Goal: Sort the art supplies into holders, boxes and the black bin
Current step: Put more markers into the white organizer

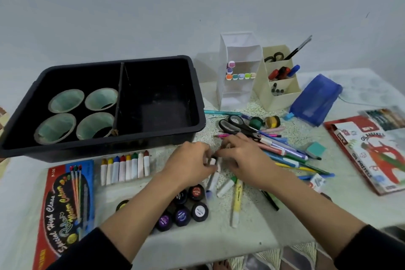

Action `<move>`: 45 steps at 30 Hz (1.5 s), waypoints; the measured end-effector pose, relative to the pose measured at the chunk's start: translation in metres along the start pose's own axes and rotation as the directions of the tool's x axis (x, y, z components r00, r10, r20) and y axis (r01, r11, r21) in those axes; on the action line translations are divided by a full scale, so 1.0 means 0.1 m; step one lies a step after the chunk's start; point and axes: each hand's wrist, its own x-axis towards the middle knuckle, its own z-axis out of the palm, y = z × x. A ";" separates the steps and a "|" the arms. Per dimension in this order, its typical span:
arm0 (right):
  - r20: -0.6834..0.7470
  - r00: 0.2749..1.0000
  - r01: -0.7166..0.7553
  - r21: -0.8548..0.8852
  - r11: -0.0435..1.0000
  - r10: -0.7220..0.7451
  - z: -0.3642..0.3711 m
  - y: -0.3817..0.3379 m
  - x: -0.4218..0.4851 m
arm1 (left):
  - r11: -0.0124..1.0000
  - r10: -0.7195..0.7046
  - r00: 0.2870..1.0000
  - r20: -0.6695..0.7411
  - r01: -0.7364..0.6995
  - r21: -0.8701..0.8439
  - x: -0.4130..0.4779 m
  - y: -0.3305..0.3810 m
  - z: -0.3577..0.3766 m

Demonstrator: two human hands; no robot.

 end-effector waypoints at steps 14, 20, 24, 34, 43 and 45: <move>0.008 0.969 0.246 0.019 0.969 -0.246 0.05 0.09 0.34 | 0.982 -0.114 0.978 -0.173 0.085 -0.167 -0.16 -0.10 -0.19; -0.055 0.950 0.312 0.125 0.942 -0.307 0.09 -0.20 0.44 | 0.968 -0.152 0.954 -0.257 0.091 -0.234 -0.55 -0.54 -0.39; -0.043 0.941 0.338 0.199 0.920 -0.337 0.19 -0.41 0.55 | 0.962 -0.154 0.948 -0.279 0.079 -0.261 -0.81 -0.81 -0.45; -0.027 0.946 0.323 0.138 0.936 -0.323 0.48 -0.75 0.82 | 0.926 -0.251 0.828 -0.501 0.054 -0.375 -0.82 -1.05 -0.31; -0.109 0.978 0.198 0.223 0.955 -0.177 0.56 -0.91 0.75 | 0.925 -0.162 0.885 -0.437 -0.017 -0.379 -0.65 -1.12 -0.25; -0.113 0.980 0.182 0.210 0.961 -0.161 0.57 -0.92 0.72 | 0.941 -0.103 0.897 -0.429 -0.052 -0.335 -0.65 -1.16 -0.26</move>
